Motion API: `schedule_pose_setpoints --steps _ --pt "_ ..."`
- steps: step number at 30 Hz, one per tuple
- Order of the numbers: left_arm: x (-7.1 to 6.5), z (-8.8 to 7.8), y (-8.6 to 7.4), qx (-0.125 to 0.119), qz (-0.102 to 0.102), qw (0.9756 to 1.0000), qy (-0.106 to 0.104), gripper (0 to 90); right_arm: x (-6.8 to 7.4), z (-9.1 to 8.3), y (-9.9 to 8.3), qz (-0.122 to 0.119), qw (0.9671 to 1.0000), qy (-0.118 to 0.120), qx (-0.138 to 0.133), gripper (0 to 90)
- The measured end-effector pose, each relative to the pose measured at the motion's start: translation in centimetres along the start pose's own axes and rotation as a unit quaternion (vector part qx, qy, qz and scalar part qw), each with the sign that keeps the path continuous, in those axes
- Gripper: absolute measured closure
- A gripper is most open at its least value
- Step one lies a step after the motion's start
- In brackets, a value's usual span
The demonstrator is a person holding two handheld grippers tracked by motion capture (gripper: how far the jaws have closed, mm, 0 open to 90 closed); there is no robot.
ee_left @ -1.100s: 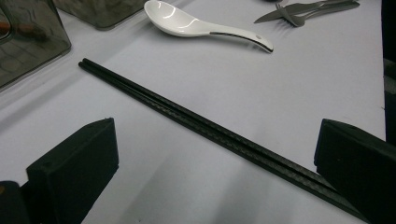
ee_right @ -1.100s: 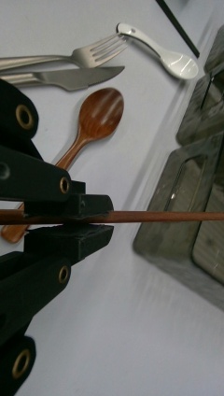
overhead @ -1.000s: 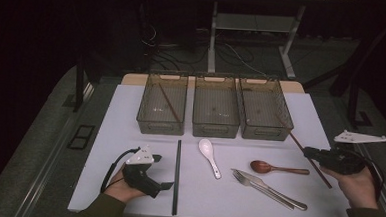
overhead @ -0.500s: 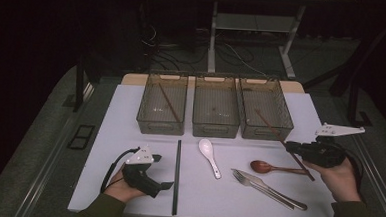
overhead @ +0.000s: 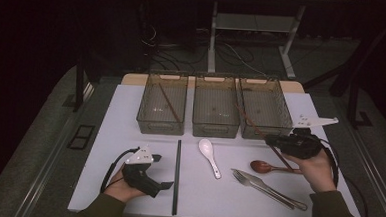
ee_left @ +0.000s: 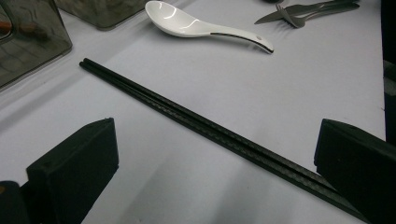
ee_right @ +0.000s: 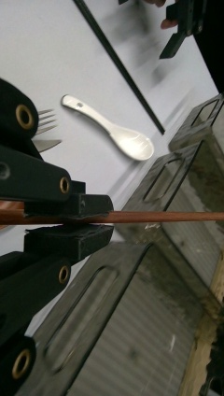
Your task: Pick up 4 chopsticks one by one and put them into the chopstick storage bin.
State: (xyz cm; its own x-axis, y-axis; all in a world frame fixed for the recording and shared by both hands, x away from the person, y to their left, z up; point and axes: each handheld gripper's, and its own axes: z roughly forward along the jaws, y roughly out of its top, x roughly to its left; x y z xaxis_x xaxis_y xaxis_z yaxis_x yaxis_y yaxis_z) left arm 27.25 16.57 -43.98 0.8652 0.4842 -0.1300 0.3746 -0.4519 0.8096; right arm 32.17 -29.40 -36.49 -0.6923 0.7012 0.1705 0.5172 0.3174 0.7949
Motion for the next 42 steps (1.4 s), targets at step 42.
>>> schedule_pose_setpoints --steps 42 --pt "0.0 0.0 0.0 -0.015 -0.009 0.9998 -0.007 0.0 5.0 11.1 11.2 -0.015 0.9996 0.010 -0.023 84.2"
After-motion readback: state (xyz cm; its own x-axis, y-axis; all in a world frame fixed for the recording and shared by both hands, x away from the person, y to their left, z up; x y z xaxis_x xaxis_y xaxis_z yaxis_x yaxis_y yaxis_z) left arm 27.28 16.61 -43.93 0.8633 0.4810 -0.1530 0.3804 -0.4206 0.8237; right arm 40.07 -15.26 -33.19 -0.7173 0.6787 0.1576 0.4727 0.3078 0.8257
